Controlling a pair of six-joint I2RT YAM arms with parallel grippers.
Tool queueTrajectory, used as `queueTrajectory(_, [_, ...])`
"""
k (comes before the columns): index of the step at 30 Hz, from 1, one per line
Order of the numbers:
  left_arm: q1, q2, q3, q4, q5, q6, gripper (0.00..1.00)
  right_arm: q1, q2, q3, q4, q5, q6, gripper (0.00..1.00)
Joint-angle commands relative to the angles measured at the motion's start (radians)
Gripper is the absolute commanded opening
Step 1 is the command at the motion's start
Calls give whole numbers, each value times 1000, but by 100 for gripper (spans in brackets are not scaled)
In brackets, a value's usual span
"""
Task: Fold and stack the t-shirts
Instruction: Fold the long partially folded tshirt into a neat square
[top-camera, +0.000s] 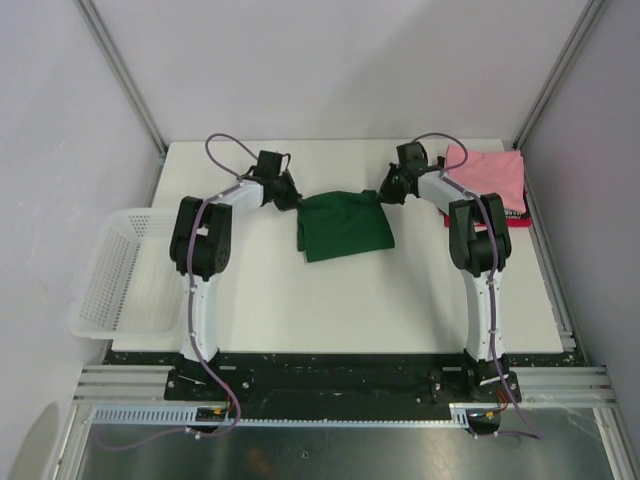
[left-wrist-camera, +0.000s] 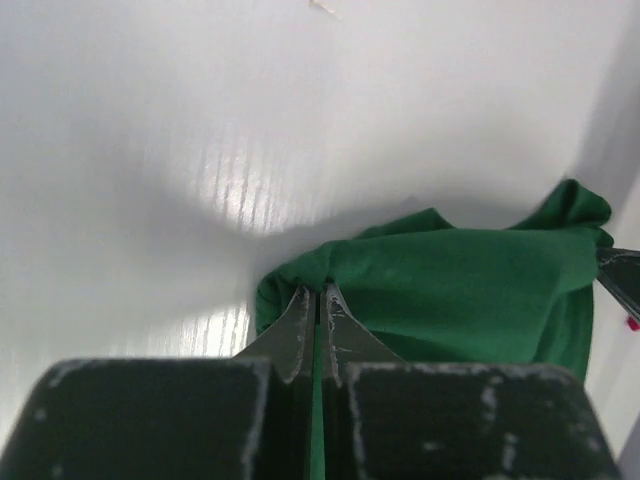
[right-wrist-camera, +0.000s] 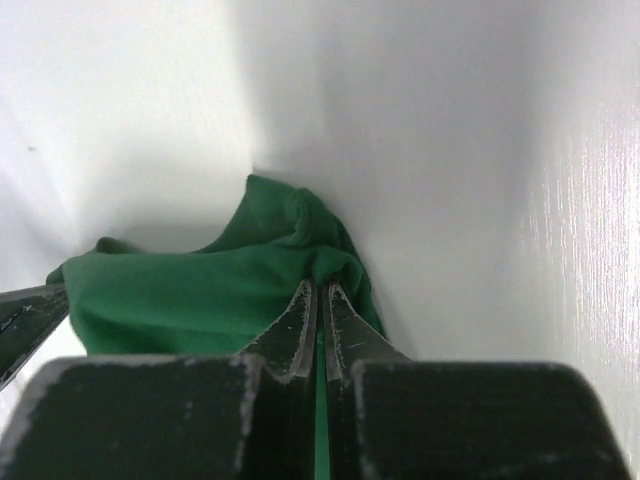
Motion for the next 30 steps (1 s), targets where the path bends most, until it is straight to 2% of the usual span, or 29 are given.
queueTrajectory(1, [5, 3, 34, 20, 53, 26, 0, 8, -6, 19, -8, -3, -6, 0])
queueTrajectory(7, [10, -97, -123, 21, 54, 6, 0, 11, -147, -251, 56, 5, 28, 0])
queueTrajectory(12, [7, -276, -352, 45, 64, -8, 0, 33, -353, -527, 87, 21, 55, 0])
queueTrajectory(16, [4, -444, -549, 57, 73, -19, 0, 69, -510, -673, 60, 40, 68, 0])
queueTrajectory(21, [9, -581, -669, 58, 75, -13, 0, 100, -645, -711, 10, 65, 89, 0])
queueTrajectory(26, [28, -559, -640, 58, 85, -2, 0, 72, -635, -655, 61, 41, 90, 2])
queueTrajectory(28, [42, -519, -607, 59, 98, 8, 0, 60, -600, -623, 99, 29, 84, 7])
queueTrajectory(30, [55, -475, -564, 60, 110, 27, 1, 43, -562, -591, 137, -1, 84, 19])
